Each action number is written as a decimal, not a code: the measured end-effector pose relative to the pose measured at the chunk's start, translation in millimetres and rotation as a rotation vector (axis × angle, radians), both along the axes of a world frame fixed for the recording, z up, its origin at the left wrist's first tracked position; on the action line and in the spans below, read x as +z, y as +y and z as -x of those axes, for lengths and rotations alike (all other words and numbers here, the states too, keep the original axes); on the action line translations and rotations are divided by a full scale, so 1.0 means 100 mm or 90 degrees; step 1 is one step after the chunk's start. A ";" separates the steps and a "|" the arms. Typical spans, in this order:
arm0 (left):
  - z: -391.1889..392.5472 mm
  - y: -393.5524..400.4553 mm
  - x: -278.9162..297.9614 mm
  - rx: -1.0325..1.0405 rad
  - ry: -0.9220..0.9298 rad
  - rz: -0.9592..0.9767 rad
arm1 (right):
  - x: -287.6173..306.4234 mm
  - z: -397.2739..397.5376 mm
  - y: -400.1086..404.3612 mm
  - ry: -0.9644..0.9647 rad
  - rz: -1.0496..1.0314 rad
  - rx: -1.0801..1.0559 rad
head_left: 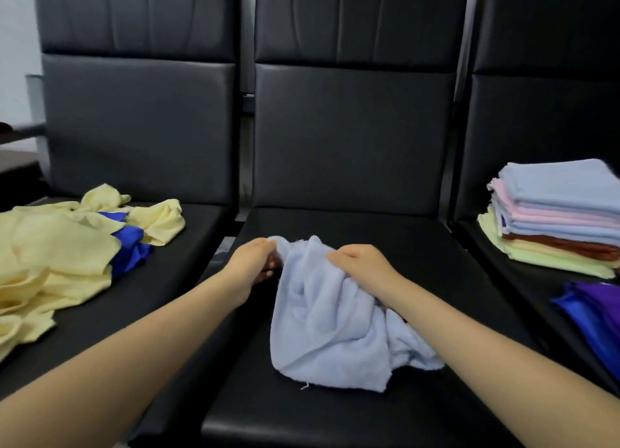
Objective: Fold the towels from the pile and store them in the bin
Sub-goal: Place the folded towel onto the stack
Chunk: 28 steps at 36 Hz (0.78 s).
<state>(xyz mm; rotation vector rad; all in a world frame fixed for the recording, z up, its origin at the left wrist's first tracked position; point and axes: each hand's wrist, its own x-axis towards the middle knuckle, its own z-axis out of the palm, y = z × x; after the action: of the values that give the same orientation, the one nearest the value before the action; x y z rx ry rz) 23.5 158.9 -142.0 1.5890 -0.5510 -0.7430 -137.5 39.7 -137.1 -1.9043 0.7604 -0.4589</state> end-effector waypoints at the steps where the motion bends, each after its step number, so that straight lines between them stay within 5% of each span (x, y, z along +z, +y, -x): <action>1: -0.01 -0.01 0.02 0.019 0.060 0.047 | 0.01 0.04 -0.03 -0.044 -0.025 -0.038; 6: -0.15 -0.03 0.11 0.085 0.251 0.244 | 0.03 0.34 -0.29 -0.218 -0.153 -0.258; 15: -0.23 0.03 0.16 0.087 0.360 0.181 | -0.17 0.84 -0.82 -0.301 -0.411 -0.336; 20: -0.28 -0.01 0.09 0.099 0.107 0.031 | -0.09 0.89 -0.78 -0.149 -0.295 -0.313; 25: -0.28 -0.06 -0.10 0.016 -0.393 -0.215 | 0.09 0.85 -0.58 0.290 -0.003 -0.134; 28: -0.20 -0.04 -0.08 -0.014 -0.480 -0.284 | 0.15 0.85 -0.51 0.327 -0.014 -0.063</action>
<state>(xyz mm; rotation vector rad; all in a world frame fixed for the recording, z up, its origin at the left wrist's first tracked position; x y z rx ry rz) 43.9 155.0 -150.3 2.2928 -0.9905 -0.2585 -222.2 -11.5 -121.8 -1.9912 1.1902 -0.0108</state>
